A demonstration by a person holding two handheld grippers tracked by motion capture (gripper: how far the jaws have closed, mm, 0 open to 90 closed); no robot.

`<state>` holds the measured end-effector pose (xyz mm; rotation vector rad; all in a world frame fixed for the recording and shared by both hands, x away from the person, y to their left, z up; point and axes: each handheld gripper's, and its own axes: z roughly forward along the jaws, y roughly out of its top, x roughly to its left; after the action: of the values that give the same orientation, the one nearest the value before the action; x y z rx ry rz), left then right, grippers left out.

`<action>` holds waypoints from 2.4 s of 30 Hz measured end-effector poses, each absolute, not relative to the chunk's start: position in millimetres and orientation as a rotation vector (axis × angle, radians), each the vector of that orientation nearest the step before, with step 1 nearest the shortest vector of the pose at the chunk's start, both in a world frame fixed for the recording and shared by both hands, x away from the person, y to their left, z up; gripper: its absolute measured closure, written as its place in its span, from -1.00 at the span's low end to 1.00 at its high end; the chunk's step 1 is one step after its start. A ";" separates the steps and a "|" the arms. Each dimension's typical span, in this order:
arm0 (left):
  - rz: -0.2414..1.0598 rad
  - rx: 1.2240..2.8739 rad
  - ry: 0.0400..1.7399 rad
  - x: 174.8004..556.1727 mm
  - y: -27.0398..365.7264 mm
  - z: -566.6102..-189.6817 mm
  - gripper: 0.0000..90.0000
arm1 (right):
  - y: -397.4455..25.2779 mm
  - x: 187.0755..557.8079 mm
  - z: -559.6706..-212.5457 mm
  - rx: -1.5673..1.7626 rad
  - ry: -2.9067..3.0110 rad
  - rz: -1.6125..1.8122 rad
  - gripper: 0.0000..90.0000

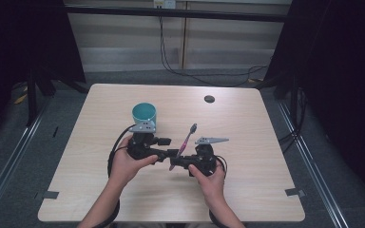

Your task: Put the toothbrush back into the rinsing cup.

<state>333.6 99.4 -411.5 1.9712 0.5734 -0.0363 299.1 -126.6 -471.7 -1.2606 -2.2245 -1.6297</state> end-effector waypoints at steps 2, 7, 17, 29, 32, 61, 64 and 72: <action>-0.031 1.972 0.573 335.6 97.5 -406.8 -0.06 | -125.5 299.4 -471.4 -1.245 -2.224 -1.616 0.81; -0.037 1.961 0.575 339.8 93.6 -402.1 -0.05 | -122.4 299.7 -471.8 -1.217 -2.234 -1.596 0.81; -0.082 1.980 0.578 346.6 88.8 -398.3 0.25 | -114.2 299.7 -469.4 -1.157 -2.263 -1.583 0.81; -0.123 1.993 0.564 347.8 82.6 -397.9 0.45 | -107.6 298.1 -470.9 -1.109 -2.285 -1.568 0.81; -0.120 2.000 0.559 347.9 81.4 -396.7 0.52 | -107.6 298.3 -470.7 -1.107 -2.286 -1.569 0.81; -0.171 2.006 0.590 344.5 83.7 -384.2 0.84 | -109.7 297.5 -467.0 -1.088 -2.324 -1.594 0.79; -0.166 2.000 0.585 343.6 83.9 -383.5 0.84 | -110.1 297.4 -466.3 -1.087 -2.330 -1.601 0.79; -0.159 1.994 0.604 344.3 87.4 -381.8 0.85 | -114.4 295.8 -469.0 -1.102 -2.324 -1.617 0.58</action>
<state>344.3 87.4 -381.8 1.9938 0.6044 -0.1589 295.8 -114.4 -469.0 -1.1017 -2.3243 -1.6171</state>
